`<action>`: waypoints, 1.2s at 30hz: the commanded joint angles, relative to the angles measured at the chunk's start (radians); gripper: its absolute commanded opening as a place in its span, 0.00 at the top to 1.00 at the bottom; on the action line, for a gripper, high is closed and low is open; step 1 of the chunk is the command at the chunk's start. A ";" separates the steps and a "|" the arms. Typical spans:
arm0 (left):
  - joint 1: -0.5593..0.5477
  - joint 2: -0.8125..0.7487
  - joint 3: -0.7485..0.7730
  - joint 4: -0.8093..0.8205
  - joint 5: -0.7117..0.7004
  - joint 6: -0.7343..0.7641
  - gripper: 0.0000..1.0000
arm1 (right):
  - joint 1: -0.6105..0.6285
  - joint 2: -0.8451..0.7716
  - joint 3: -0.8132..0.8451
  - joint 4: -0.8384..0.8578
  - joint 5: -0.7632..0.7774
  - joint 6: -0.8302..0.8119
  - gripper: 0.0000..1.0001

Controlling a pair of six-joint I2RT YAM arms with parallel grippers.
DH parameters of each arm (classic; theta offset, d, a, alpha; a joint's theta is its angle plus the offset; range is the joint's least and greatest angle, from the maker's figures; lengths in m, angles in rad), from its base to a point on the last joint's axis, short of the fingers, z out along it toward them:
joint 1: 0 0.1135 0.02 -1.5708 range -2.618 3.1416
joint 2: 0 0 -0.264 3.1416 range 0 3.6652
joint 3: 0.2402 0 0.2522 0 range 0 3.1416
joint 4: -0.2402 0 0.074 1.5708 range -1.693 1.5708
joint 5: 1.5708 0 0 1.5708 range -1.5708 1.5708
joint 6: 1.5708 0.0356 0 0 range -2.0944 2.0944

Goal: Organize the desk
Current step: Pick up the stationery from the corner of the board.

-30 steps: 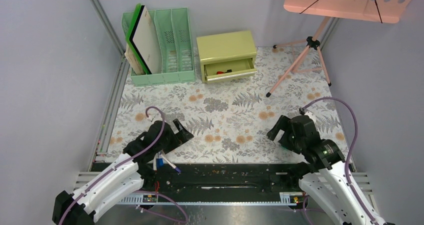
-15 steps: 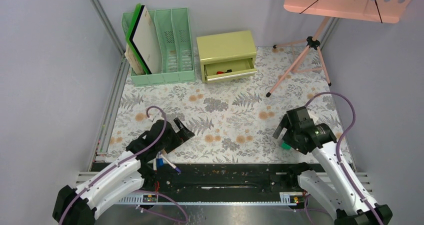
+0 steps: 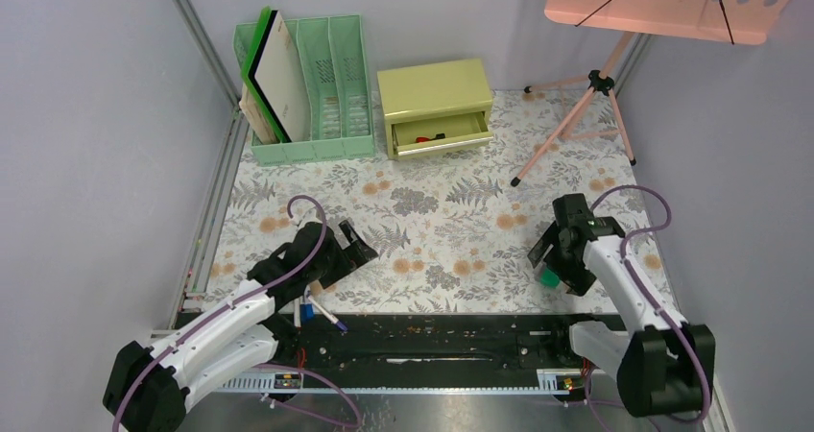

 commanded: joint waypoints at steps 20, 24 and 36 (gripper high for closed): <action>0.002 -0.039 -0.028 0.037 0.010 -0.018 0.01 | -0.055 0.340 -0.016 0.282 -0.133 -0.134 0.36; 0.002 -0.046 -0.028 0.026 0.000 -0.021 0.01 | -0.055 0.324 -0.027 0.290 -0.163 -0.139 0.42; 0.003 -0.061 -0.040 0.003 -0.017 -0.018 0.01 | -0.055 0.237 -0.037 0.299 -0.261 -0.170 0.59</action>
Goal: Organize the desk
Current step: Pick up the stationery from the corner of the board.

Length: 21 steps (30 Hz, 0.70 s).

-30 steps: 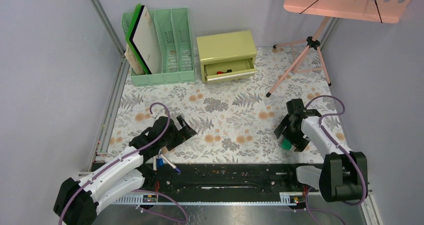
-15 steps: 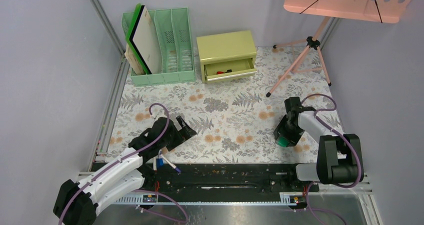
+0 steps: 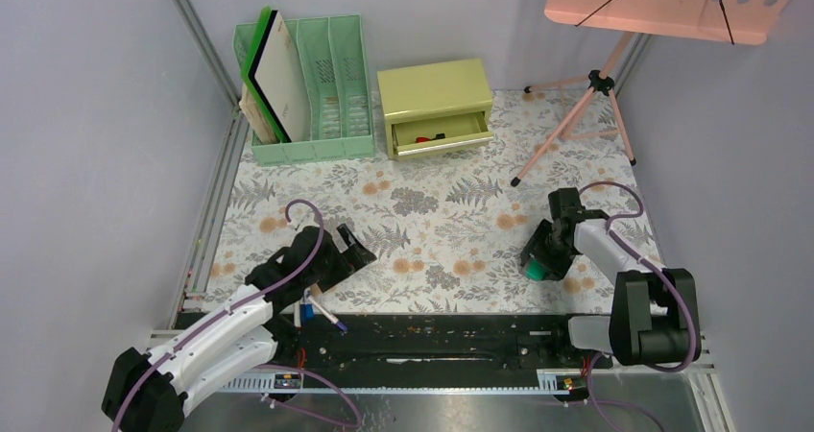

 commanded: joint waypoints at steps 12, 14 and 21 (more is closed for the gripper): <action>0.002 -0.039 0.000 -0.031 -0.048 0.023 0.01 | -0.002 -0.277 0.043 -0.037 -0.182 -0.103 0.63; 0.003 -0.055 0.007 -0.049 -0.069 0.035 0.01 | -0.002 -0.317 0.051 -0.048 -0.207 -0.112 0.63; 0.003 -0.192 0.018 -0.068 -0.151 0.076 0.01 | -0.002 -0.441 0.058 -0.052 -0.309 -0.122 0.63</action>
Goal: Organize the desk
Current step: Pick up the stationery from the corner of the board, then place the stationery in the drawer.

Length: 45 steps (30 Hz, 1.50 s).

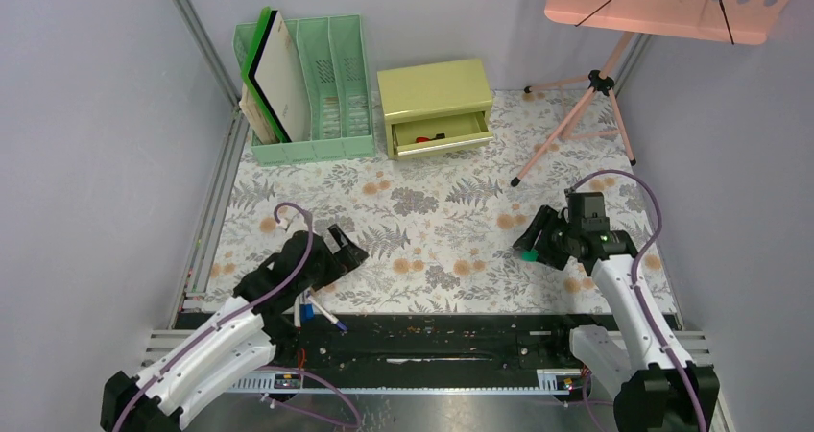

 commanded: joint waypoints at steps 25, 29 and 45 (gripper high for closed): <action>0.001 -0.430 0.137 -0.019 -0.419 0.705 0.01 | -0.001 -0.077 0.046 -0.043 -0.129 -0.049 0.64; 0.001 -0.449 0.131 -0.020 -0.425 0.705 0.02 | -0.001 -0.050 0.066 -0.033 -0.132 -0.037 0.64; 0.002 -0.498 0.118 -0.025 -0.449 0.697 0.02 | 0.250 0.259 0.234 0.149 -0.037 0.107 0.67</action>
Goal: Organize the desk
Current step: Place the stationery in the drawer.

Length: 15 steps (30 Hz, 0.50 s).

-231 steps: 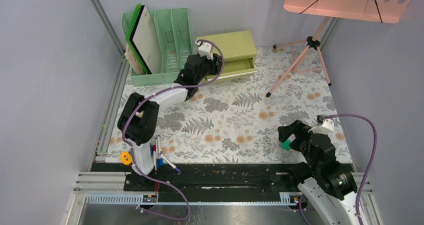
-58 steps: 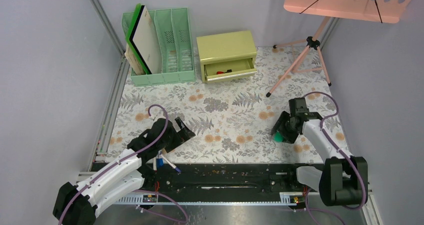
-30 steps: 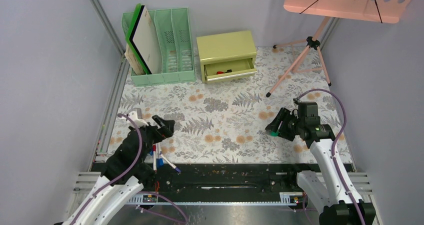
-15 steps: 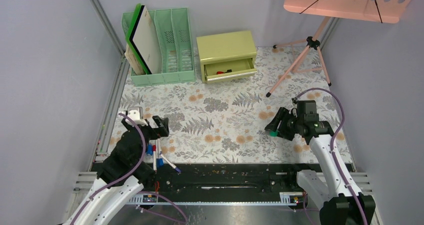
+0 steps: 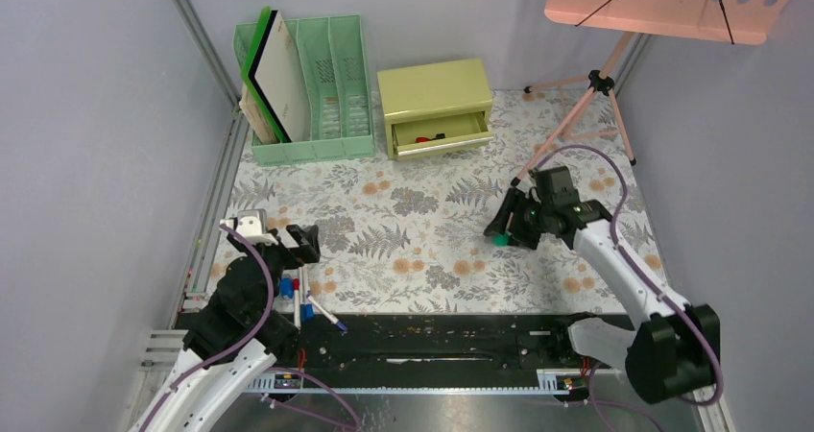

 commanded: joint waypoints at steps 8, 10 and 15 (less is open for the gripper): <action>0.002 0.034 0.017 0.029 -0.016 -0.001 0.01 | 0.145 0.296 0.333 0.103 0.071 0.052 0.67; 0.001 0.029 0.016 0.028 -0.017 0.000 0.01 | 0.155 0.351 0.405 0.091 0.078 0.045 0.67; 0.002 0.013 0.015 0.027 -0.019 0.000 0.01 | 0.174 0.486 0.617 0.038 0.104 0.008 0.68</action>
